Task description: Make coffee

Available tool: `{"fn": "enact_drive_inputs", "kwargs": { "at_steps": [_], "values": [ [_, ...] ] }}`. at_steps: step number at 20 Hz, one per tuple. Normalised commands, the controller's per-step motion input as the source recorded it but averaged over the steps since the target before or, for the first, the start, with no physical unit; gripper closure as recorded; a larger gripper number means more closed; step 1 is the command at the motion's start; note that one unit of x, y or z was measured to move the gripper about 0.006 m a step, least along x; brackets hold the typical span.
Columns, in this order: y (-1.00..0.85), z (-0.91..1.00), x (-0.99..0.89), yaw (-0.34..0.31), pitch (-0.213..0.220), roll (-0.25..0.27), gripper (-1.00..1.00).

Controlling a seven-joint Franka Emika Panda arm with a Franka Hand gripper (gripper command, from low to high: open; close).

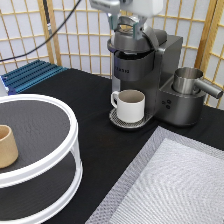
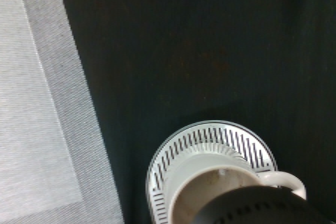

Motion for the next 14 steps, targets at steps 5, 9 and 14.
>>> {"fn": "enact_drive_inputs", "kwargs": {
  "at_steps": [5, 9, 14],
  "values": [
    [0.57, 0.55, -0.11, -0.003, -0.037, -0.104, -1.00],
    [0.49, -0.18, -0.02, 0.000, 0.000, -0.144, -1.00],
    [0.24, -0.20, -0.04, 0.000, 0.000, -0.169, -1.00]
  ]
}}
